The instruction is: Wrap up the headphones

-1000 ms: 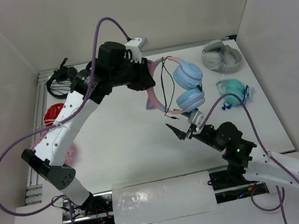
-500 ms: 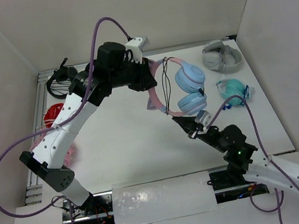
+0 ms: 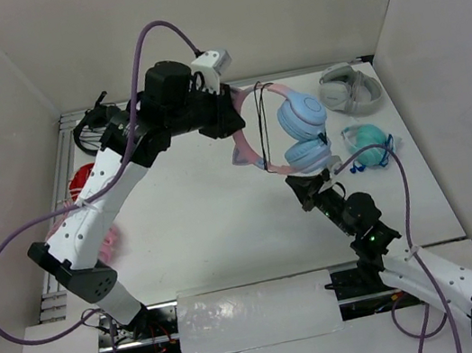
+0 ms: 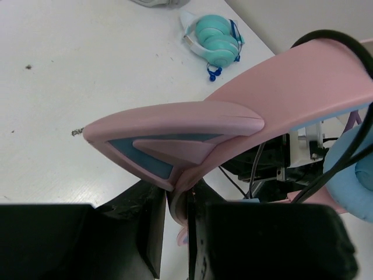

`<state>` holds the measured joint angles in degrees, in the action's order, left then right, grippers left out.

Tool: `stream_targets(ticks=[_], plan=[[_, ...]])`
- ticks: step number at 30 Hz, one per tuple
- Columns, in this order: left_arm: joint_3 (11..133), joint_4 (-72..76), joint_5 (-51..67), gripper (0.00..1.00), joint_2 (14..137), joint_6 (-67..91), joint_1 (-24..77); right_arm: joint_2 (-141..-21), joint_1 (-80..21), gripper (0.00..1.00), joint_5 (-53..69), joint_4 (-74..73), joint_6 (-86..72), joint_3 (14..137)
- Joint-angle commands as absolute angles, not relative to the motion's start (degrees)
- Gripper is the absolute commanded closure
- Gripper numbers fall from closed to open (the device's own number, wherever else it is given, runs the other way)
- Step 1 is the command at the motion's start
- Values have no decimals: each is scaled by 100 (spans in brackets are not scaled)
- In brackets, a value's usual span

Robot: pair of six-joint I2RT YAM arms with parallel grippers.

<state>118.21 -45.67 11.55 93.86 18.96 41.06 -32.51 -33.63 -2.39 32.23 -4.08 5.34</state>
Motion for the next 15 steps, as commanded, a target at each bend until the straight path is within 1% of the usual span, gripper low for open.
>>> stream_targets(ticks=[1,6,11,14,15], plan=[[12191,-4210,1520,100,8930,2066,4069,-3647,-2980,100,-352,3129,-1089,597],[11919,-4140,1590,100,8772,1987,4052,-4156,-2628,100,-36,3015,-1292,896],[11357,-3990,1969,100,8666,1653,4043,-4228,-2584,100,333,2602,-924,1335],[10786,-3885,1820,100,8701,1468,4043,-4219,-2435,100,395,2024,-703,1835],[10671,-3867,1819,100,8710,1407,4043,-4262,-2348,100,448,1552,-738,2002]])
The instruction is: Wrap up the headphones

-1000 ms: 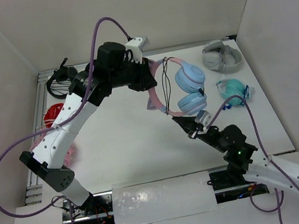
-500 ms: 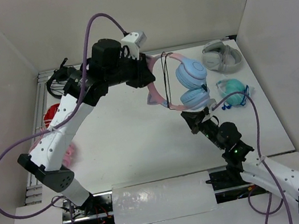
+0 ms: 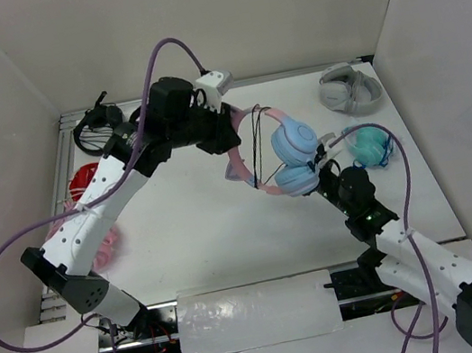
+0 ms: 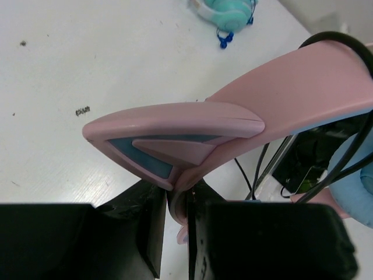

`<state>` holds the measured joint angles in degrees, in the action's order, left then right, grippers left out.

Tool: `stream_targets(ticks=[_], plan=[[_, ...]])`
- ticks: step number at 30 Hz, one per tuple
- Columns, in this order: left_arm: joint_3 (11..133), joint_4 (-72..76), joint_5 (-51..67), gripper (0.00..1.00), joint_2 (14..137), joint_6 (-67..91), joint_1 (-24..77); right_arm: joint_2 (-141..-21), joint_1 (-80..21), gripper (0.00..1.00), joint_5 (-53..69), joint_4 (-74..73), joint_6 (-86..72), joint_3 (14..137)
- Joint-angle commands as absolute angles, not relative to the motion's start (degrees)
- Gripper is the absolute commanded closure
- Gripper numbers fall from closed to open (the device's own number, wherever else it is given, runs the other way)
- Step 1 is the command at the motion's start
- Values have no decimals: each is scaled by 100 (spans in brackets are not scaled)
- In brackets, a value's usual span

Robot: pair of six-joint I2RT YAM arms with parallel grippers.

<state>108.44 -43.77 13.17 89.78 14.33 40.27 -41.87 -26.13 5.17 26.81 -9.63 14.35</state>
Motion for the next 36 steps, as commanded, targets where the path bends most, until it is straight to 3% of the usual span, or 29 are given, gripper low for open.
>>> stream_targets(ticks=[1,8,17,29,36], plan=[[10548,-3806,1872,100,8719,1354,4043,-4315,-2155,100,509,1312,-817,2152],[9774,-3498,2356,100,9017,642,4052,-4878,-1486,100,1019,-280,-1178,3278],[9300,-3446,1925,100,9738,-243,4280,-4360,-1433,100,1634,-281,-668,3278],[8956,-3322,326,100,10221,-773,4711,-5105,-1433,100,2074,-1739,-1309,4508],[9026,-3427,-148,100,10669,-1028,4729,-5643,-1450,100,1969,-1626,-1775,4281]])
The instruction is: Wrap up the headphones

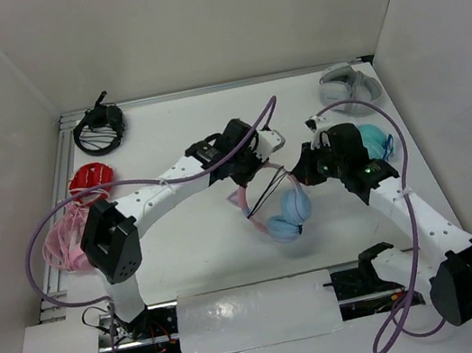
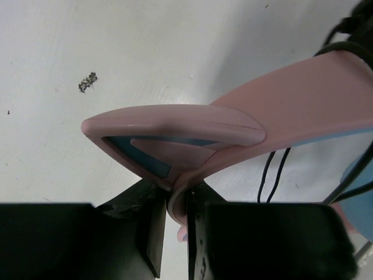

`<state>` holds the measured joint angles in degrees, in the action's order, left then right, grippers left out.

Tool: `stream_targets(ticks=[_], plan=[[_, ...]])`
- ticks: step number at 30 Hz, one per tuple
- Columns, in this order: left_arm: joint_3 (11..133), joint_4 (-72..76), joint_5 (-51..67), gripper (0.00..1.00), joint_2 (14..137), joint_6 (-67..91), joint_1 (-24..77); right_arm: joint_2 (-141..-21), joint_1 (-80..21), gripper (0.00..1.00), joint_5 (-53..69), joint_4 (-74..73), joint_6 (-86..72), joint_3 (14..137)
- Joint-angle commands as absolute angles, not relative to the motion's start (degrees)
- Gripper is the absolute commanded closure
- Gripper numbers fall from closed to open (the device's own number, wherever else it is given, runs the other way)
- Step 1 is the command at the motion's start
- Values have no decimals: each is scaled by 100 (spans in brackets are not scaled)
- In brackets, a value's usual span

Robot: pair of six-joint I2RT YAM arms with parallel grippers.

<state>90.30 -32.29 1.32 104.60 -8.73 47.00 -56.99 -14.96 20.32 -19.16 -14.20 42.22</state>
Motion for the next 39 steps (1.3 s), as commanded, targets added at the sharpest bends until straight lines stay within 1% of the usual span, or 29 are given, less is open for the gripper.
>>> stream_targets(ticks=[1,4,7,11,16,18,21,25,26,27,29,30,32,34,36,38,39], plan=[[9035,-3436,-263,100,10731,-1037,4729,-5625,-1450,100,2021,-1522,-1828,4245],[9167,-3638,-534,100,10986,-1046,4746,-5546,-1450,97,2249,-1407,-1968,4087],[9237,-3656,-484,100,11171,-1168,4772,-5555,-1450,96,2408,-1363,-2109,3894],[9386,-3788,-650,100,11451,-1423,4869,-5642,-1459,100,2250,-1195,-2740,3508],[9597,-3911,-949,100,11768,-1670,5018,-5660,-1450,100,2338,-976,-3435,3165],[9668,-3885,-958,100,11874,-1740,5036,-5695,-1441,100,2145,-1063,-3647,3059],[9703,-3832,-905,100,11935,-1846,5106,-5765,-1441,96,1662,-1282,-3945,2980],[9694,-3771,-940,100,12049,-1960,5203,-5906,-1433,92,1564,-1380,-4192,2989],[9677,-3771,-914,100,12067,-1977,5203,-5924,-1433,90,1660,-1319,-4227,2971],[9668,-3762,-905,100,12076,-1995,5212,-5924,-1450,81,1705,-1310,-4245,2962],[9624,-3709,-940,100,12120,-2013,5212,-5933,-1433,67,1609,-1397,-4236,2962],[9650,-3718,-940,100,12146,-1995,5221,-5907,-1441,50,1547,-1458,-4254,2971],[9685,-3744,-914,100,12146,-1986,5229,-5802,-1424,39,1381,-1634,-4271,2979],[9703,-3744,-896,100,12129,-2021,5247,-5687,-1380,35,1310,-1748,-4263,2979],[9747,-3770,-941,100,12085,-2021,5273,-5406,-1284,33,1169,-1942,-4219,2980],[9773,-3797,-932,100,12041,-2065,5308,-5134,-1213,31,1308,-1802,-4009,2892],[9765,-3788,-940,100,12006,-2135,5343,-4907,-1187,27,1475,-1706,-3886,2805]])
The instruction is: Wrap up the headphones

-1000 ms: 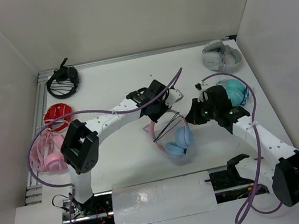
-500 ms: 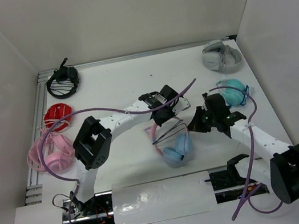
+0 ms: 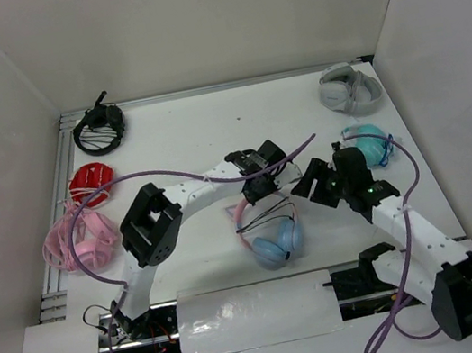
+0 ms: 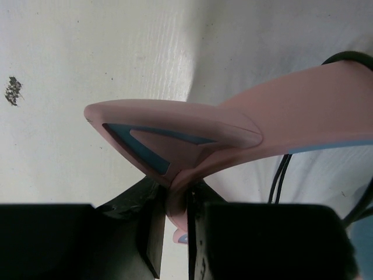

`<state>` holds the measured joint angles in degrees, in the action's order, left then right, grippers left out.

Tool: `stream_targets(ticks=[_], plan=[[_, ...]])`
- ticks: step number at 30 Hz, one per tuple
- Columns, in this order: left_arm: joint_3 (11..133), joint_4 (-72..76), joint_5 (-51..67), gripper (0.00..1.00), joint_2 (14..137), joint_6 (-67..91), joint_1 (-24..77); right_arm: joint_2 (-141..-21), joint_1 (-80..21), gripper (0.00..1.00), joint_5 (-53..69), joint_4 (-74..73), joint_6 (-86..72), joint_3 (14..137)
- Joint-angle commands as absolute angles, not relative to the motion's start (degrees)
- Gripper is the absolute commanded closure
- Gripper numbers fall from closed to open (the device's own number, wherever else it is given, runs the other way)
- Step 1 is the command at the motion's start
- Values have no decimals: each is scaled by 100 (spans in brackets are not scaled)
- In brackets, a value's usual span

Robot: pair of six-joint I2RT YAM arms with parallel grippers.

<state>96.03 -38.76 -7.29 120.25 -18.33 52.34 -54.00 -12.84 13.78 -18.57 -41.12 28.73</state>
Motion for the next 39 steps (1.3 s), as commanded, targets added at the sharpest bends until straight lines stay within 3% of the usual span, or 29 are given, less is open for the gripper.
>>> stream_targets(ticks=[1,4,15,27,35,36,39], plan=[[9773,-3779,-975,100,11988,-2162,5361,-4826,-1204,25,1964,-1592,-3737,2760],[9896,-3884,-941,100,11953,-2206,5396,-4693,-1213,22,2748,-1214,-2965,2611],[10107,-3981,-976,100,11962,-2215,5546,-5589,-1222,18,3110,-590,-2662,2339],[10125,-3850,-415,100,11769,-2259,5651,-5828,-1819,27,3006,1027,-3067,1996],[10353,-3885,-255,100,11566,-2215,5634,-5063,-1881,29,2734,765,-2988,1644],[10371,-3902,-298,100,11575,-2215,5642,-4915,-1881,35,2681,765,-2997,1600],[10511,-3972,-220,100,11567,-2145,5634,-4738,-1881,42,2602,729,-2979,1460]])
